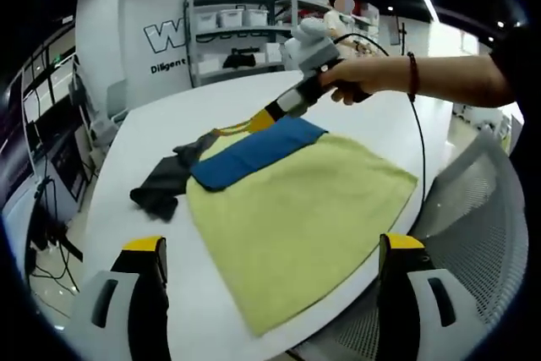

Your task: Fold the garment on the visible template until the final outline fits inside the template.

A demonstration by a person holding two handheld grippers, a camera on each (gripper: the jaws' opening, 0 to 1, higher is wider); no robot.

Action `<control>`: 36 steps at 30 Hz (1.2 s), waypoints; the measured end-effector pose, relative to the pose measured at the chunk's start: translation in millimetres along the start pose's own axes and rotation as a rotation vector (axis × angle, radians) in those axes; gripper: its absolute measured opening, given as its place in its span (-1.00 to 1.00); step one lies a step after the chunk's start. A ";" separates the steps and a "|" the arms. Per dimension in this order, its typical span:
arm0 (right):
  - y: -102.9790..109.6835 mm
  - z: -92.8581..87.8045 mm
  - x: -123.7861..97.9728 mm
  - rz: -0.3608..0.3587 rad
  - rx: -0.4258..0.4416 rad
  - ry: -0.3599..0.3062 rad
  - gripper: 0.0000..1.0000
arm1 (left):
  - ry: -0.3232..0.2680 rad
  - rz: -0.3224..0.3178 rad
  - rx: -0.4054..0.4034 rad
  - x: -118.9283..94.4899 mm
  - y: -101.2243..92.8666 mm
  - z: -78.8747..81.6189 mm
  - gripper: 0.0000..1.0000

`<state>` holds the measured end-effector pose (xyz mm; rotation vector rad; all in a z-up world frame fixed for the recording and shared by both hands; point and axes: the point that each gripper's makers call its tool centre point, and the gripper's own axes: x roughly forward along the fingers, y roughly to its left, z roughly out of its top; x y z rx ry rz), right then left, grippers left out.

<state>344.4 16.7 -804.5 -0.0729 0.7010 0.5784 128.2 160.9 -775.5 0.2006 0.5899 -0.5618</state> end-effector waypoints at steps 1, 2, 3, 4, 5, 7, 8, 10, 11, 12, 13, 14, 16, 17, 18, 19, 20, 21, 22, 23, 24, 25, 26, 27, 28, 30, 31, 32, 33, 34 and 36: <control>-4.5 -2.1 -1.8 -0.007 0.002 -0.001 0.73 | 0.002 0.001 0.001 0.2 -0.3 -0.1 0.98; -10.9 -4.9 -4.3 -0.020 0.004 -0.001 0.71 | -0.002 0.013 0.013 -0.3 0.7 1.7 0.98; -17.3 -7.7 -6.8 -0.033 0.006 0.000 0.69 | -0.007 0.024 0.024 -0.9 1.6 3.5 0.98; -24.2 -10.8 -9.1 -0.040 0.010 -0.003 0.67 | -0.005 0.033 0.037 -1.6 2.4 4.8 0.98; -28.4 -13.3 -10.3 -0.042 0.017 -0.001 0.65 | -0.004 0.036 0.041 -1.8 3.2 5.2 0.98; -38.6 -20.0 -14.1 -0.054 0.052 0.006 0.65 | -0.008 0.037 0.042 -2.1 4.3 6.3 0.98; -40.5 -21.1 -15.0 -0.056 0.056 0.006 0.66 | -0.010 0.036 0.041 -2.1 4.5 6.5 0.98; -51.1 -27.9 -18.9 -0.080 0.066 0.012 0.65 | -0.007 0.034 0.035 -2.1 5.1 5.9 0.98; -57.5 -32.8 -21.2 -0.096 0.068 0.021 0.62 | -0.005 0.035 0.031 -2.1 5.7 5.3 0.98; -60.8 -36.0 -22.7 -0.102 0.074 0.026 0.59 | -0.004 0.034 0.029 -2.0 5.9 4.7 0.98; -65.6 -39.8 -24.3 -0.108 0.084 0.029 0.57 | -0.003 0.036 0.024 -1.8 6.3 4.2 0.98; -69.3 -44.0 -26.3 -0.112 0.093 0.033 0.55 | -0.003 0.032 0.018 -1.5 5.8 3.6 0.98; -76.2 -51.6 -28.5 -0.128 0.107 0.045 0.52 | -0.003 0.033 0.013 -1.0 5.8 3.3 0.98; -78.5 -54.5 -29.4 -0.132 0.118 0.050 0.46 | -0.004 0.033 0.013 -0.9 5.9 3.5 0.98; -80.4 -58.8 -30.6 -0.133 0.137 0.058 0.43 | -0.005 0.037 0.013 -1.0 6.6 4.1 0.98; -82.0 -60.9 -31.1 -0.136 0.146 0.057 0.39 | -0.008 0.039 0.013 -1.1 7.0 4.9 0.98; -85.3 -65.4 -32.3 -0.141 0.156 0.062 0.36 | -0.009 0.041 0.011 -1.1 7.8 5.6 0.98; -86.6 -67.8 -33.0 -0.146 0.160 0.065 0.33 | -0.007 0.044 0.008 -1.2 8.5 5.6 0.98; -86.9 -69.6 -34.2 -0.149 0.160 0.067 0.29 | -0.007 0.047 0.008 -1.6 9.3 5.7 0.98; -88.0 -71.9 -35.5 -0.153 0.163 0.073 0.22 | -0.007 0.047 0.007 -1.9 9.4 6.0 0.98; -89.9 -76.1 -37.5 -0.165 0.175 0.089 0.13 | -0.008 0.047 0.007 -2.2 9.5 6.2 0.98; -90.3 -77.1 -37.9 -0.166 0.169 0.089 0.05 | -0.012 0.047 0.004 -2.6 9.9 6.6 0.98; -91.5 -78.6 -39.1 -0.171 0.151 0.091 -0.03 | -0.014 0.042 0.000 -2.7 9.4 6.8 0.98; -93.3 -79.7 -39.8 -0.180 0.147 0.096 -0.07 | -0.013 0.040 -0.004 -2.7 9.0 6.4 0.98; -94.3 -80.3 -40.5 -0.184 0.150 0.097 -0.11 | -0.012 0.038 -0.006 -2.6 8.5 6.1 0.98; -95.8 -81.2 -41.0 -0.175 0.181 0.093 -0.19 | -0.009 0.036 -0.005 -2.5 7.8 5.2 0.98; -96.0 -81.8 -41.1 -0.176 0.182 0.094 -0.22 | -0.007 0.037 -0.004 -2.4 7.5 4.7 0.98; -96.1 -82.3 -41.2 -0.177 0.183 0.096 -0.26 | -0.004 0.039 -0.003 -2.3 7.6 4.2 0.98; -97.2 -86.7 -42.0 -0.184 0.167 0.114 -0.31 | -0.002 0.042 -0.004 -2.2 7.8 3.7 0.98; -98.2 -89.0 -42.2 -0.187 0.163 0.121 -0.39 | -0.002 0.042 -0.005 -2.2 7.7 3.8 0.98; -100.4 -93.3 -43.1 -0.197 0.158 0.132 -0.53 | -0.005 0.042 -0.009 -2.1 7.9 3.7 0.98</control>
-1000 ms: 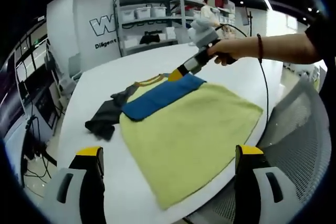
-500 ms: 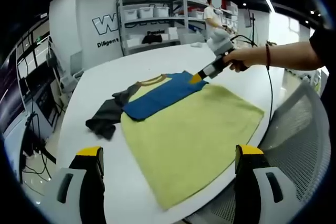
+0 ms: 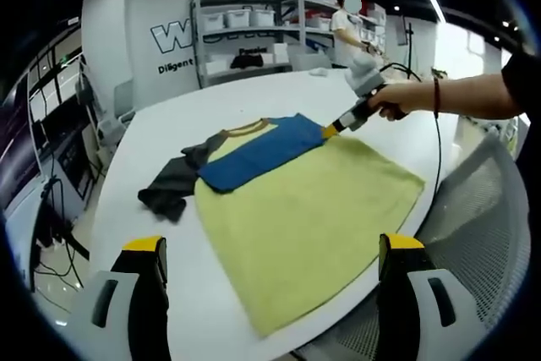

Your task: Fold the garment on the visible template until the final outline fits inside the template.

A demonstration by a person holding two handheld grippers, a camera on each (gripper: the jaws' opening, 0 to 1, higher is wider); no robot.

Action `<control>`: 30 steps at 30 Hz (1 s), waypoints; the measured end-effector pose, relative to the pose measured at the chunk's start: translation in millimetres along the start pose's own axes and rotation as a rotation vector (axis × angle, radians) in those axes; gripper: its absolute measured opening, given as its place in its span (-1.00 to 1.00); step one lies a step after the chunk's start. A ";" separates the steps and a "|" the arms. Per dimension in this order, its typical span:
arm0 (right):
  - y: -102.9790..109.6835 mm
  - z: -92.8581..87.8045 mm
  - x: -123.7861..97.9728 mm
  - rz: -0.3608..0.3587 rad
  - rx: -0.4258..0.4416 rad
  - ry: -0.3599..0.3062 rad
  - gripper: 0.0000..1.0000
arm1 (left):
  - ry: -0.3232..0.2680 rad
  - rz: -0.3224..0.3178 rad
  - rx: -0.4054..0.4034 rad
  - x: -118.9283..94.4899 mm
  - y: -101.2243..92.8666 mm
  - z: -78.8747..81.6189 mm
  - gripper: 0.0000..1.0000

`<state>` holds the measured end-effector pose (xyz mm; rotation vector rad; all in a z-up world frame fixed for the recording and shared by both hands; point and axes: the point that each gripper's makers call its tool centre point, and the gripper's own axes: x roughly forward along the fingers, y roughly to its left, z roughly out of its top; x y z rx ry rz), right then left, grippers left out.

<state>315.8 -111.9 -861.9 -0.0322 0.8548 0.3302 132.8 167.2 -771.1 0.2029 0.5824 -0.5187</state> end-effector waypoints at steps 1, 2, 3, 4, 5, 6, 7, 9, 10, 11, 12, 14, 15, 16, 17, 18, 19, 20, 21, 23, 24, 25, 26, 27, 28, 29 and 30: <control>-1.5 -1.0 -0.1 -0.003 0.002 -0.002 -0.62 | -0.002 0.001 -0.002 -0.2 -0.1 0.3 0.98; -2.7 -2.1 0.0 -0.005 0.005 -0.001 -0.67 | -0.005 0.000 -0.003 -0.4 -0.5 0.6 0.98; -3.5 -3.9 -0.2 -0.004 0.013 0.004 -0.70 | -0.007 -0.001 -0.005 -0.6 -0.7 0.5 0.98; -3.7 -4.2 0.2 -0.001 0.023 0.003 -0.71 | -0.007 -0.001 -0.006 -0.7 -0.6 0.2 0.98; -3.4 -4.2 0.5 0.000 0.022 0.003 -0.71 | -0.007 0.000 -0.006 -0.7 -0.5 0.0 0.98; -4.0 -4.2 0.9 -0.005 0.019 0.005 -0.73 | 0.002 0.000 -0.008 -0.4 -0.3 -2.2 0.98; -4.3 -4.0 1.3 -0.010 0.014 0.007 -0.79 | 0.004 0.000 -0.008 -0.2 -0.3 -2.7 0.98; -5.6 -4.1 2.5 -0.021 -0.029 0.014 -0.85 | 0.010 0.002 -0.007 0.2 0.0 -3.8 0.98; -5.4 -4.6 2.5 -0.025 -0.031 0.016 -0.88 | 0.010 0.002 -0.007 0.2 0.0 -3.6 0.98; -5.8 -4.6 2.7 -0.027 -0.042 0.016 -0.92 | 0.009 0.002 -0.008 0.2 -0.2 -3.3 0.98; -6.3 -4.6 2.7 -0.027 -0.052 0.017 -0.93 | 0.008 0.002 -0.010 0.2 -0.2 -3.0 0.98; -8.0 -4.5 2.1 -0.025 -0.047 0.022 -0.95 | 0.007 0.004 -0.014 0.5 0.2 -2.8 0.98; -9.6 -4.6 1.9 -0.032 -0.049 0.022 -0.96 | 0.008 0.004 -0.015 0.6 0.2 -3.0 0.98; -10.7 -4.4 1.6 -0.036 -0.051 0.020 -0.96 | 0.009 0.004 -0.016 0.6 0.2 -3.1 0.98; -14.2 -4.4 1.0 -0.049 -0.067 0.020 -0.97 | 0.011 0.005 -0.018 0.9 0.8 -3.7 0.98; -17.4 -4.4 -0.1 -0.059 -0.087 0.021 -0.97 | 0.011 0.004 -0.019 1.0 0.9 -3.7 0.98; -19.9 -4.8 -0.7 -0.065 -0.095 0.024 -0.97 | 0.010 0.003 -0.022 1.2 0.7 -3.6 0.98; -22.4 -5.2 -1.4 -0.070 -0.102 0.027 -0.97 | 0.010 0.001 -0.024 1.3 0.6 -3.6 0.98; -24.8 -5.6 -2.1 -0.075 -0.110 0.030 -0.97 | 0.009 0.000 -0.027 1.4 0.4 -3.5 0.98; -34.3 -6.4 -4.4 -0.087 -0.110 0.036 -0.97 | 0.009 -0.003 -0.038 2.6 0.4 -3.8 0.98; -39.5 -6.7 -5.4 -0.093 -0.109 0.037 -0.97 | 0.008 -0.004 -0.042 3.1 0.4 -3.7 0.98; -44.5 -7.0 -6.4 -0.097 -0.110 0.040 -0.97 | 0.008 -0.004 -0.046 3.6 0.4 -3.9 0.98; -47.8 -7.0 -7.0 -0.100 -0.110 0.043 -0.97 | 0.007 -0.006 -0.049 4.0 0.1 -4.0 0.98; -49.9 -7.2 -7.4 -0.103 -0.110 0.047 -0.97 | 0.007 -0.008 -0.051 4.4 -0.1 -3.9 0.98; -52.1 -7.4 -7.9 -0.107 -0.111 0.051 -0.97 | 0.006 -0.009 -0.052 4.8 -0.4 -3.8 0.98; -53.5 -7.4 -8.1 -0.109 -0.112 0.053 -0.97 | 0.006 -0.010 -0.052 5.1 -0.6 -3.8 0.98; -55.0 -7.4 -8.4 -0.111 -0.113 0.055 -0.97 | 0.007 -0.010 -0.053 5.4 -0.7 -3.7 0.98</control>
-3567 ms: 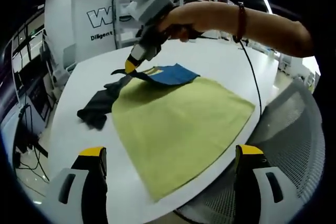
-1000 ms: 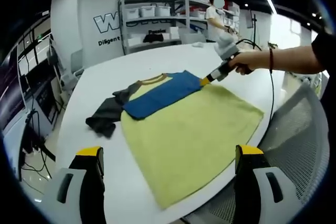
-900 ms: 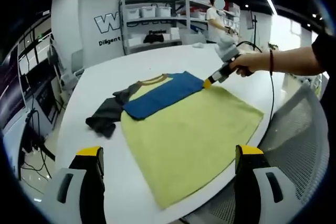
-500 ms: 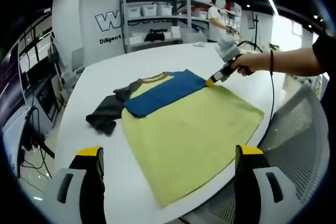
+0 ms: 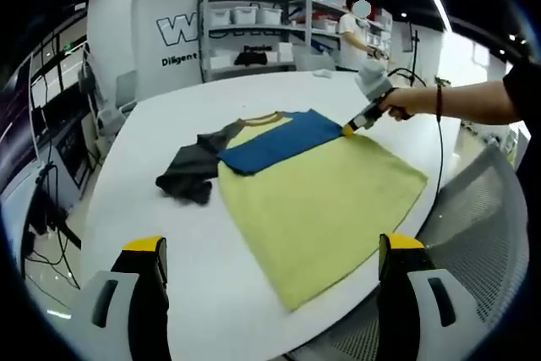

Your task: Fold the garment on the visible template until the final outline fits inside the template.

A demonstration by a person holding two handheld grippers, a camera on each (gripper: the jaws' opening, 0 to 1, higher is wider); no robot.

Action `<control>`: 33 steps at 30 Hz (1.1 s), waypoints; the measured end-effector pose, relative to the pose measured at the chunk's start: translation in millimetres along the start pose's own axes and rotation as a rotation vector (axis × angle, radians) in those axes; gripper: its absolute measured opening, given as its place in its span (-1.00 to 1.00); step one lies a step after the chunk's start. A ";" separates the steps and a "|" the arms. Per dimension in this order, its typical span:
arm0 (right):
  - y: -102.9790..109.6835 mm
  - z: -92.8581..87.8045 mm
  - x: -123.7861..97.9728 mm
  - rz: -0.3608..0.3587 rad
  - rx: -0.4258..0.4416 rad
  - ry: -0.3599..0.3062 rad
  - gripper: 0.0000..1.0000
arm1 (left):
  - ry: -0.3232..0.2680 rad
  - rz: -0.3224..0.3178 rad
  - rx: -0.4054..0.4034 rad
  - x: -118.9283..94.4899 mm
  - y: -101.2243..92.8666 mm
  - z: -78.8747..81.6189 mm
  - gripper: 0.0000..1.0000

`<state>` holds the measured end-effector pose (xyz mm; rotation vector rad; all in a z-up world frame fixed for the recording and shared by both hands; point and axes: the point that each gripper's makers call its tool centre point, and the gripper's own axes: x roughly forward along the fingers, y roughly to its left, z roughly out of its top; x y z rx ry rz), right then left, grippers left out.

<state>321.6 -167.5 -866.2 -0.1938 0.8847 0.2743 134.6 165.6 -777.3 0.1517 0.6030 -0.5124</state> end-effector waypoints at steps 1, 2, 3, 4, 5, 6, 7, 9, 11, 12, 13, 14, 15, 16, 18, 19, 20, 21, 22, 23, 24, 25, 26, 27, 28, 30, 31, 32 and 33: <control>-4.2 -0.6 -0.1 -0.005 0.000 0.003 -0.97 | 0.003 -0.001 0.001 0.7 -0.3 -0.1 0.98; -8.3 -1.2 -0.2 -0.010 0.001 0.007 -0.97 | 0.005 -0.001 0.003 1.4 -0.6 -0.3 0.98; -12.4 -1.7 -0.5 -0.010 0.006 0.009 -0.97 | 0.008 -0.002 0.004 2.1 -0.8 -0.4 0.98; -14.2 -2.0 -0.7 -0.009 0.012 0.010 -0.97 | 0.011 -0.005 0.005 3.3 -1.3 -0.2 0.98; -16.8 -2.4 -0.7 -0.007 0.021 0.011 -0.96 | 0.011 -0.006 0.006 3.4 -1.6 0.1 0.98; -19.3 -2.7 -0.8 -0.005 0.029 0.012 -0.96 | 0.011 -0.007 0.007 3.6 -1.8 0.5 0.98; -22.5 -3.5 -0.9 -0.004 0.042 0.013 -0.96 | 0.012 -0.008 0.010 3.9 -1.5 0.3 0.98; -25.8 -4.1 -1.1 -0.004 0.054 0.016 -0.96 | 0.014 -0.008 0.011 4.1 -1.3 0.0 0.98; -30.7 -4.9 -1.4 -0.007 0.059 0.019 -0.96 | 0.023 -0.009 0.011 4.3 -1.0 -1.4 0.98; -34.6 -5.6 -1.4 -0.008 0.055 0.024 -0.96 | 0.025 -0.008 0.010 4.4 -0.9 -1.7 0.98; -37.2 -6.3 -1.8 -0.008 0.052 0.028 -0.96 | 0.029 -0.007 0.005 4.8 -0.2 -2.6 0.98; -37.8 -7.1 -2.6 -0.007 0.053 0.030 -0.97 | 0.028 -0.007 0.004 4.9 -0.1 -2.6 0.98; -38.4 -7.9 -3.3 -0.005 0.053 0.033 -0.97 | 0.027 -0.007 0.003 5.0 0.0 -2.6 0.98; -41.3 -8.7 -3.1 -0.006 0.060 0.037 -0.97 | 0.025 -0.008 0.001 5.1 -0.1 -2.2 0.98; -45.7 -10.2 -3.7 -0.009 0.062 0.044 -0.97 | 0.025 -0.010 0.001 5.1 -0.7 -1.9 0.98; -47.4 -10.8 -4.2 -0.009 0.065 0.047 -0.97 | 0.025 -0.010 0.002 5.1 -0.7 -2.0 0.98; -49.7 -11.2 -4.0 -0.011 0.072 0.053 -0.97 | 0.027 -0.010 0.004 5.1 -0.6 -2.3 0.98; -52.1 -11.7 -4.2 -0.012 0.074 0.056 -0.97 | 0.029 -0.010 0.005 5.2 -0.6 -2.6 0.98; -53.6 -12.3 -4.9 -0.012 0.075 0.057 -0.97 | 0.030 -0.008 0.004 5.3 -0.3 -2.9 0.98; -54.9 -12.6 -5.1 -0.011 0.078 0.058 -0.97 | 0.030 -0.008 0.003 5.4 -0.2 -3.1 0.98; -57.2 -12.7 -4.7 -0.014 0.081 0.060 -0.97 | 0.031 -0.009 0.002 5.5 -0.3 -3.3 0.98; -59.7 -13.2 -4.7 -0.017 0.079 0.063 -0.97 | 0.034 -0.009 0.001 5.5 -0.4 -3.7 0.98; -60.3 -13.5 -5.2 -0.019 0.076 0.064 -0.97 | 0.034 -0.008 0.002 5.5 -0.4 -3.9 0.98; -61.0 -13.9 -5.7 -0.022 0.074 0.065 -0.97 | 0.035 -0.009 0.003 5.5 -0.5 -3.9 0.98; -60.1 -14.2 -6.6 -0.022 0.071 0.066 -0.97 | 0.036 -0.010 0.004 5.6 -0.8 -4.3 0.98; -58.9 -14.6 -7.7 -0.021 0.065 0.068 -0.97 | 0.035 -0.009 0.003 5.9 -0.3 -4.8 0.98; -57.9 -14.8 -8.3 -0.019 0.064 0.068 -0.97 | 0.036 -0.008 0.000 6.2 0.2 -5.3 0.98; -56.5 -15.1 -9.2 -0.017 0.063 0.069 -0.97 | 0.036 -0.007 -0.002 6.6 0.5 -5.6 0.98; -56.0 -15.2 -9.5 -0.016 0.064 0.069 -0.97 | 0.037 -0.007 -0.004 6.7 0.4 -5.7 0.98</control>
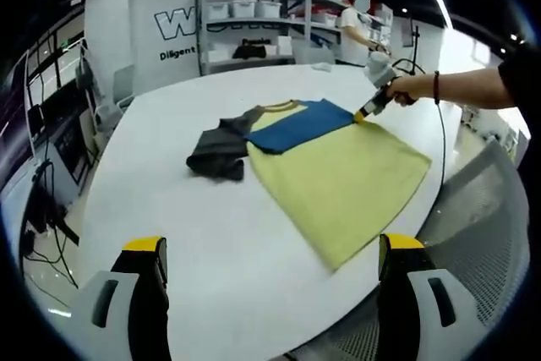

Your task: Fold the garment on the visible template until the final outline fits inside the template.

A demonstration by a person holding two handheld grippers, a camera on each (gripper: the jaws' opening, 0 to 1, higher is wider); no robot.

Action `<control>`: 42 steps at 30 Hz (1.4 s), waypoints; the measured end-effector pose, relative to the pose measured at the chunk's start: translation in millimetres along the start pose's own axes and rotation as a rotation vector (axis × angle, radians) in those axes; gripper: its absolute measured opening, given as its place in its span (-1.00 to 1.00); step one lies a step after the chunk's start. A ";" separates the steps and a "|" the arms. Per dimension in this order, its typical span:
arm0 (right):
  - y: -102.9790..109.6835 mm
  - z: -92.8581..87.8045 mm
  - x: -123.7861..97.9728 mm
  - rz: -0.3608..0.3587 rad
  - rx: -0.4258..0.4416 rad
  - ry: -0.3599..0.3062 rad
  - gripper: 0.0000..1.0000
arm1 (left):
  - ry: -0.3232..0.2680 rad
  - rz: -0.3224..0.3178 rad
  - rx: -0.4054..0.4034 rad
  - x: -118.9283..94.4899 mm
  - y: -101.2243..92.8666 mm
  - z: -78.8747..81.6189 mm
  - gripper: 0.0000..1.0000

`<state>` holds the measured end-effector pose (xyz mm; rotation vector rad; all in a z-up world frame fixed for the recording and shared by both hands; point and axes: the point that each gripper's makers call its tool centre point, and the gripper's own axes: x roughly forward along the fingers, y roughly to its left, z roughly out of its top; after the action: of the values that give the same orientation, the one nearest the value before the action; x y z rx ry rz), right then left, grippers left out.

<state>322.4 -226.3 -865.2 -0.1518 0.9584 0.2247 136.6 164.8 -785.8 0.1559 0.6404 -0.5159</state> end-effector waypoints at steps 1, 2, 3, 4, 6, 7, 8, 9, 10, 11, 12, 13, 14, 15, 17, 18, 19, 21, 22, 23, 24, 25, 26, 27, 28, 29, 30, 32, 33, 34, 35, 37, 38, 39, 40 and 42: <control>0.5 -0.1 -0.3 0.000 0.001 0.000 -0.97 | 0.000 0.000 -0.001 0.1 -0.1 -0.1 0.98; 1.6 -0.6 -0.9 0.000 -0.003 0.000 -0.97 | 0.000 0.000 -0.002 0.4 0.0 -0.2 0.98; 2.2 -0.7 -1.3 -0.001 -0.007 -0.002 -0.97 | -0.001 -0.001 -0.001 0.7 0.0 -0.1 0.98; 2.7 -0.8 -1.6 -0.003 -0.009 -0.003 -0.97 | -0.002 -0.001 -0.001 0.8 -0.1 0.0 0.98; 3.0 -0.7 -1.9 -0.007 -0.014 -0.007 -0.96 | -0.007 0.000 0.003 0.9 0.0 0.9 0.98; 2.7 -0.7 -2.0 -0.009 -0.012 -0.011 -0.96 | -0.008 -0.001 0.004 0.9 0.1 1.2 0.98; 2.8 -0.6 -2.1 -0.008 -0.011 -0.014 -0.96 | -0.010 0.001 0.005 0.8 0.7 1.3 0.98; 2.4 -0.4 -2.0 -0.006 -0.006 -0.015 -0.96 | -0.011 0.001 0.005 0.7 1.0 1.3 0.98; 2.4 -0.4 -2.0 -0.006 -0.003 -0.016 -0.95 | -0.011 0.003 0.006 0.4 1.5 1.4 0.98; 2.2 -0.5 -2.1 -0.005 0.004 -0.015 -0.92 | -0.012 0.005 0.005 -0.2 2.3 1.3 0.98; -0.8 0.2 -1.7 -0.011 0.000 -0.017 -0.89 | -0.013 0.007 0.006 -0.6 3.9 1.0 0.98; -2.2 0.6 -1.4 -0.013 0.002 -0.020 -0.87 | -0.012 0.008 0.006 -0.7 4.3 0.9 0.98; -3.5 1.0 -1.0 -0.014 0.003 -0.022 -0.84 | -0.009 0.012 0.007 -1.6 5.1 0.4 0.98; -3.3 1.7 -0.6 -0.016 0.007 -0.023 -0.79 | -0.009 0.012 0.006 -2.0 5.3 0.3 0.98; -5.5 1.9 -1.2 -0.021 0.015 -0.028 -0.65 | -0.004 0.013 0.006 -2.4 5.2 -0.5 0.98; -6.2 3.3 -2.8 -0.018 0.042 -0.039 -0.55 | 0.005 0.013 0.003 -1.5 5.9 -2.1 0.98; -5.9 4.0 -3.4 -0.015 0.050 -0.043 -0.43 | 0.008 0.014 0.003 -1.1 5.9 -2.4 0.98; -2.0 9.1 -6.5 0.008 0.067 -0.071 -0.23 | 0.006 0.014 0.005 0.3 5.9 -1.5 0.98; 1.0 11.8 -10.7 0.025 0.073 -0.084 -0.19 | 0.005 0.013 0.004 0.9 5.7 -0.9 0.98; 2.0 13.9 -13.1 0.029 0.071 -0.096 -0.14 | 0.003 0.011 0.003 1.7 5.2 0.1 0.98; 4.1 16.6 -16.7 0.038 0.068 -0.113 -0.08 | 0.000 0.009 0.003 2.4 4.8 0.9 0.98; 6.7 18.1 -18.4 0.054 0.066 -0.118 0.01 | -0.001 0.007 0.004 2.9 4.3 1.4 0.98; 9.5 19.0 -20.2 0.066 0.071 -0.121 0.16 | 0.000 0.006 0.005 3.4 3.8 1.7 0.98; 12.4 19.8 -22.2 0.077 0.073 -0.125 0.28 | 0.001 0.005 0.006 3.9 3.4 1.9 0.98; 18.7 20.9 -24.9 0.102 0.065 -0.129 0.41 | 0.002 0.003 0.008 4.6 2.7 2.0 0.98; 25.2 21.3 -27.8 0.126 0.065 -0.127 0.55 | 0.006 0.003 0.007 5.0 2.7 1.8 0.98; 29.4 23.1 -30.1 0.141 0.065 -0.136 0.62 | 0.010 0.006 0.003 5.4 3.4 1.7 0.98; 36.5 26.5 -36.5 0.158 0.046 -0.152 0.70 | 0.005 0.008 0.001 5.5 4.0 3.0 0.98; 37.3 27.1 -37.6 0.158 0.042 -0.154 0.73 | 0.001 0.010 0.000 5.5 4.3 4.0 0.98; 40.6 29.1 -41.8 0.162 0.026 -0.163 0.75 | -0.005 0.009 -0.002 5.4 4.5 5.5 0.98; 42.4 29.9 -43.5 0.166 0.020 -0.166 0.81 | -0.006 0.007 -0.001 5.5 4.3 5.9 0.98; 46.2 31.4 -47.6 0.175 0.010 -0.175 0.92 | -0.002 0.006 0.001 5.8 4.6 5.5 0.98; 47.3 31.9 -48.9 0.177 0.007 -0.179 0.97 | -0.001 0.005 0.003 6.0 4.5 5.4 0.98; 47.6 31.8 -49.5 0.178 0.007 -0.179 0.98 | 0.000 0.004 0.003 6.2 4.4 5.3 0.98; 48.8 31.8 -51.9 0.180 0.005 -0.183 0.98 | 0.002 0.003 0.002 6.5 4.3 4.9 0.98; 50.4 30.9 -55.3 0.185 0.004 -0.187 0.98 | 0.000 -0.005 0.000 7.3 3.3 5.3 0.98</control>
<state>303.3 -177.4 -803.6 -0.0366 0.7866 0.4002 146.0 163.0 -786.1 0.1538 0.6405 -0.5204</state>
